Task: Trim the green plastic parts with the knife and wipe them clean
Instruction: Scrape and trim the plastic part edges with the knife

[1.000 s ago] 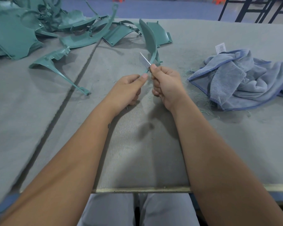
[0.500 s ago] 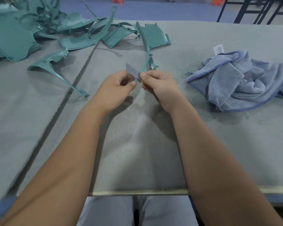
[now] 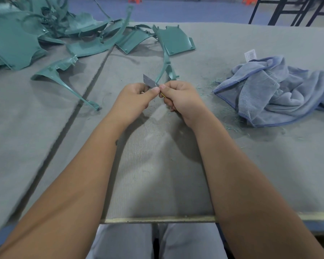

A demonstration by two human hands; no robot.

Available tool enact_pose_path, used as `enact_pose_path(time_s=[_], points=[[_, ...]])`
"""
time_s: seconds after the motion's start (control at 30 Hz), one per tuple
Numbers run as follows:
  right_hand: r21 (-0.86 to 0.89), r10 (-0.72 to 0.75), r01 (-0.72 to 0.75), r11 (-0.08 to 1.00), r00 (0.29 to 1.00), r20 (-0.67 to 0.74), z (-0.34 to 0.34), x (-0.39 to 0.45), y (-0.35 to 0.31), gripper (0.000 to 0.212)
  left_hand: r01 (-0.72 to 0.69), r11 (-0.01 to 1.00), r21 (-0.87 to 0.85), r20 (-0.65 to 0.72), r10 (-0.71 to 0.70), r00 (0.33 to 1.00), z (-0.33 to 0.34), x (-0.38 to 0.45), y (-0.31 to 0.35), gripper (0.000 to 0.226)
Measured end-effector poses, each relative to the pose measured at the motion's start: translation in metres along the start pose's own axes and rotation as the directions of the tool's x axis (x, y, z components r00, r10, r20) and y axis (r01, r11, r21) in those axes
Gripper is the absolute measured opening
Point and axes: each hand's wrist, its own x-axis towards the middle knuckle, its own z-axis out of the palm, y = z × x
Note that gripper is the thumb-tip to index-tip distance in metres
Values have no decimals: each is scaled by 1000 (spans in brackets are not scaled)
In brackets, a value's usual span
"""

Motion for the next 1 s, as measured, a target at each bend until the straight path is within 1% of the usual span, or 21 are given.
enact_pose_path(time_s=[0.1,0.17,0.27,0.37,0.5,0.6,0.8,1.0], points=[[3,-11,12,1000,999,-45,0,-1,1,32,-21,1000,12,-30,22,999,0,2,-3,37],[3,-26,26,1000,997,-74,1,-1,1,32,-30,1000,-9,-40,29,999,-1,2,-4,43],[-6,-34,33,999,994,-100,1,-2,2,31,-37,999,-6,-48,37,998,-3,2,-5,41],[12,-35,36,999,993,-111,2,-1,2,30,-39,999,25,-60,40,997,-3,2,-6,52],[16,-44,47,999,989,-145,5,-1,3,31,-47,998,46,-74,51,996,-3,2,-5,52],[32,-49,55,998,984,-169,6,-1,3,31,-53,997,53,-73,56,996,-2,2,-4,58],[90,-24,39,995,985,-168,5,-3,-1,32,-74,989,125,-55,81,995,-4,3,-6,46],[97,-11,28,995,985,-170,6,-4,-2,34,-85,989,125,7,85,996,-11,7,-9,49]])
